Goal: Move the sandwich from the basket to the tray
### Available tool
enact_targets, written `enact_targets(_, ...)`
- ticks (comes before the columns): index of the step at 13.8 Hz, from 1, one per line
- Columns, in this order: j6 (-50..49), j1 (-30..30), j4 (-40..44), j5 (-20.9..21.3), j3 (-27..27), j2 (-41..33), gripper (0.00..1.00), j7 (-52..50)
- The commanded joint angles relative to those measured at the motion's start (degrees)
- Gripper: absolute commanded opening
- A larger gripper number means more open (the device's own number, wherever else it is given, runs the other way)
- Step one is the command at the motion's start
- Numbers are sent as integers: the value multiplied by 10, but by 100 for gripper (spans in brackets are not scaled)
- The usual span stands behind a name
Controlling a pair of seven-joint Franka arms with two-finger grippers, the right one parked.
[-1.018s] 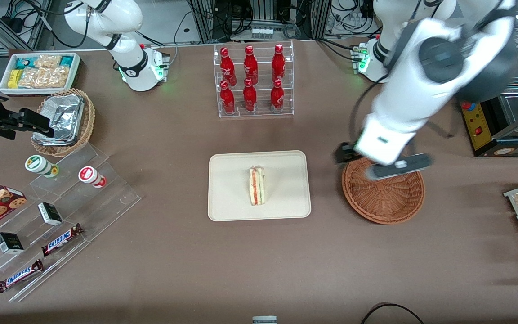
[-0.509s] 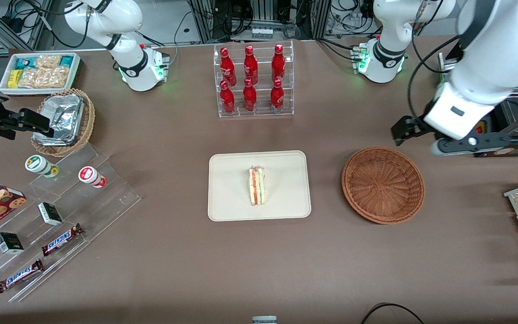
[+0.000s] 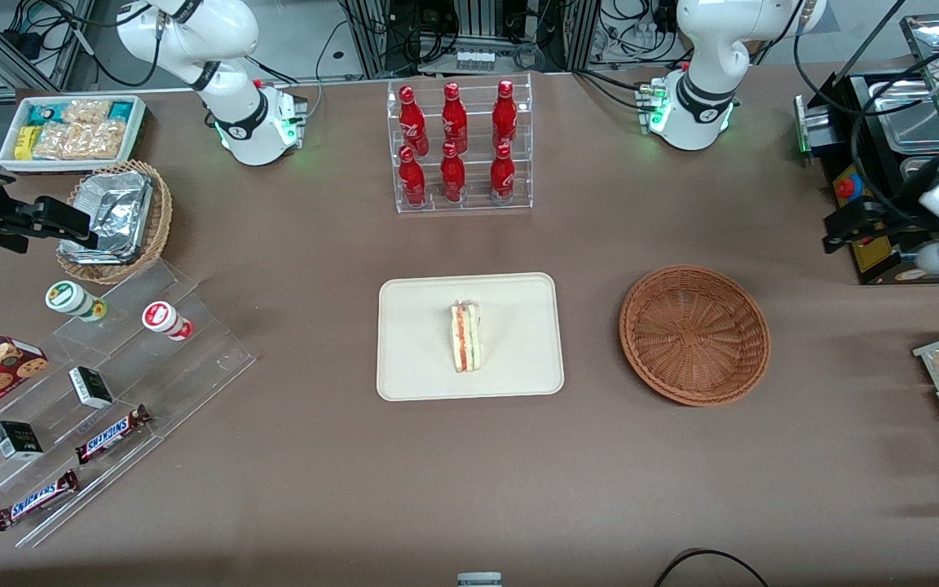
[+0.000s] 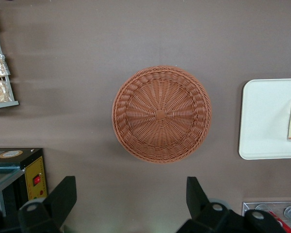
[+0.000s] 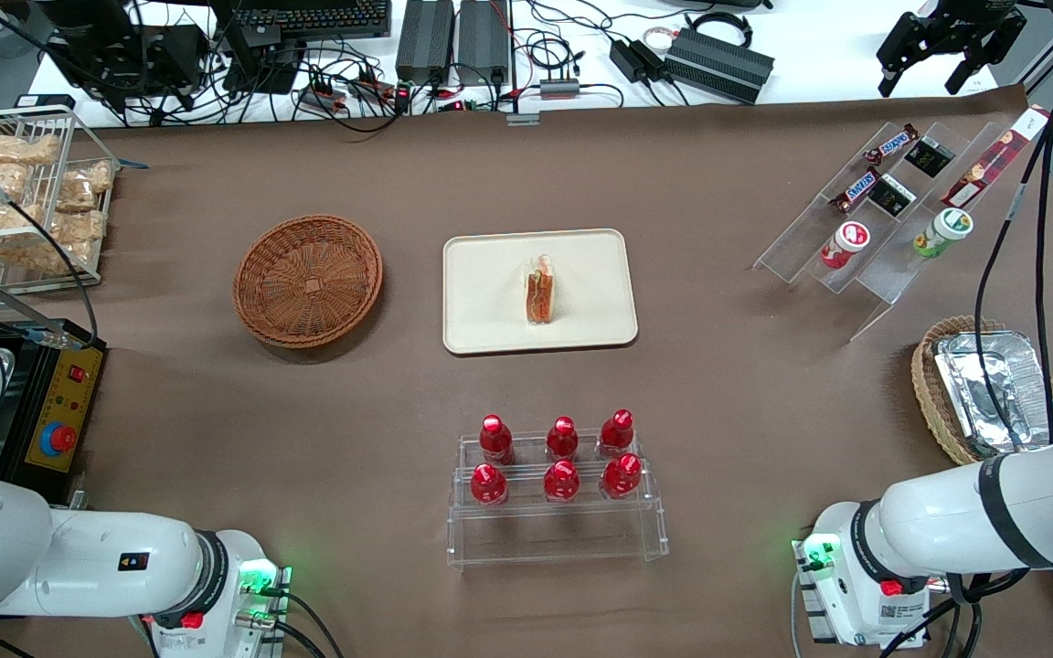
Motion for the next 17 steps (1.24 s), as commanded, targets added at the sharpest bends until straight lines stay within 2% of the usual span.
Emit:
enact_targets(1,2,-9,33,-10,11,20,100,25)
enact_targets(4,-4,-6,71,-4,9,36,100,22)
enact_targets(6,-19,-6,54,-2,9,17,100,16)
enact_targets(10,7,-6,-41,14,-5,-57,100,19)
enact_targets(17,-4,6,-39,8,-12,-54,100,15)
